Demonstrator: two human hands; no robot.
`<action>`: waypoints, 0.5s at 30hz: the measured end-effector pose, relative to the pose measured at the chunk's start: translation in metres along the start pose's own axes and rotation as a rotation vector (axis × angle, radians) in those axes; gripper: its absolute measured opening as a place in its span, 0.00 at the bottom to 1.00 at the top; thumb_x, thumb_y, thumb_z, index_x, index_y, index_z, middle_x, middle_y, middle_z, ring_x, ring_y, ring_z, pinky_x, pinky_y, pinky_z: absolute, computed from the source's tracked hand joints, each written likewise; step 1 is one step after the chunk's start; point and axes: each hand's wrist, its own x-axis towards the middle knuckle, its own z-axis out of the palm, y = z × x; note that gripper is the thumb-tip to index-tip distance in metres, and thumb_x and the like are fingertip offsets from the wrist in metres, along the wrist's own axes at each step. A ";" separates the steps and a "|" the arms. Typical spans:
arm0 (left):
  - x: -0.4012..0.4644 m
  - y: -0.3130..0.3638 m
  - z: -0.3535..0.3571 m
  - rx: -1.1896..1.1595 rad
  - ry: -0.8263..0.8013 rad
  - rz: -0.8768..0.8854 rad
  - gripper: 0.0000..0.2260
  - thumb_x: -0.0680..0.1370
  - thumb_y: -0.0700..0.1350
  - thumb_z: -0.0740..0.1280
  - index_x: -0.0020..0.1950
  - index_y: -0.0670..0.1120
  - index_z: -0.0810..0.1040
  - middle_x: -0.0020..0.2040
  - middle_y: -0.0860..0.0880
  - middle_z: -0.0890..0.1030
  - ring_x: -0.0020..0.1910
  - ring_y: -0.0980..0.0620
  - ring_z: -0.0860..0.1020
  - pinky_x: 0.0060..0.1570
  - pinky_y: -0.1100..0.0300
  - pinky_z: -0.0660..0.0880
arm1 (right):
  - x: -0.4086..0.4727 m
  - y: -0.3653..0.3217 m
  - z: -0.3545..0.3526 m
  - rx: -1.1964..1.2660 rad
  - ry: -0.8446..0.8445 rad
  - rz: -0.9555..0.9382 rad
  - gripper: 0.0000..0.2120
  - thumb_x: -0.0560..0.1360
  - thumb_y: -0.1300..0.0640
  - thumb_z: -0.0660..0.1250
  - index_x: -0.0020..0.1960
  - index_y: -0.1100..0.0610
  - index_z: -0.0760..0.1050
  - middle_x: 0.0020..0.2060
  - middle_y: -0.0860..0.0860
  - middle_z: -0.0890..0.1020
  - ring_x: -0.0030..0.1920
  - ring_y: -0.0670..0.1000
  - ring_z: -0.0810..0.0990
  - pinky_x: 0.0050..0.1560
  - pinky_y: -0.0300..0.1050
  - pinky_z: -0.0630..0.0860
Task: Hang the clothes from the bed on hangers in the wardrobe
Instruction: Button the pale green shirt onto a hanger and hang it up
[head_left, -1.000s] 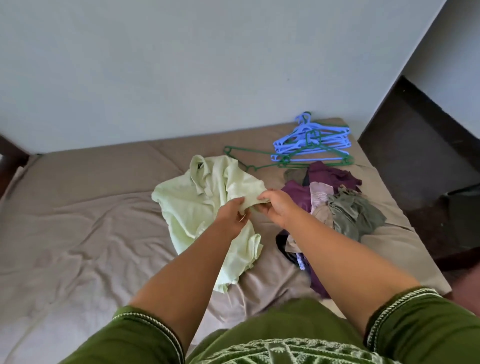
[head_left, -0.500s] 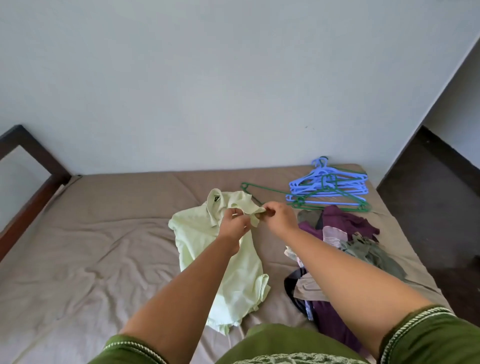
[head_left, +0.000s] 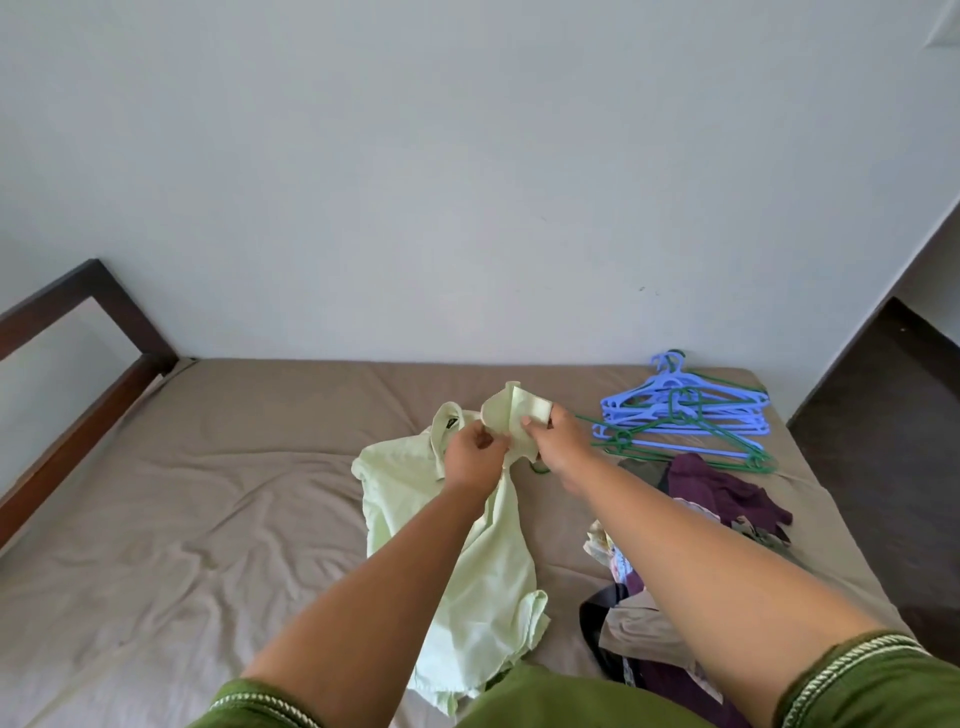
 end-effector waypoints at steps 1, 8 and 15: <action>0.002 0.001 0.000 -0.050 0.023 -0.044 0.04 0.77 0.37 0.64 0.44 0.39 0.78 0.37 0.47 0.79 0.37 0.51 0.76 0.38 0.61 0.73 | 0.001 0.000 0.000 0.009 0.005 0.009 0.06 0.79 0.55 0.63 0.56 0.51 0.71 0.50 0.50 0.80 0.52 0.53 0.78 0.53 0.49 0.76; 0.007 0.002 0.001 -0.169 0.069 -0.102 0.06 0.80 0.42 0.63 0.53 0.41 0.75 0.45 0.43 0.83 0.43 0.45 0.82 0.49 0.47 0.78 | -0.001 -0.010 -0.004 -0.218 0.137 -0.239 0.21 0.75 0.59 0.68 0.65 0.51 0.64 0.46 0.48 0.75 0.43 0.53 0.76 0.43 0.42 0.68; 0.007 0.007 -0.009 -0.347 -0.009 -0.133 0.05 0.76 0.36 0.63 0.48 0.39 0.78 0.39 0.44 0.79 0.40 0.49 0.78 0.48 0.56 0.77 | 0.003 -0.011 0.001 -0.378 -0.017 -0.285 0.21 0.73 0.59 0.72 0.65 0.50 0.74 0.55 0.49 0.76 0.54 0.51 0.76 0.51 0.39 0.69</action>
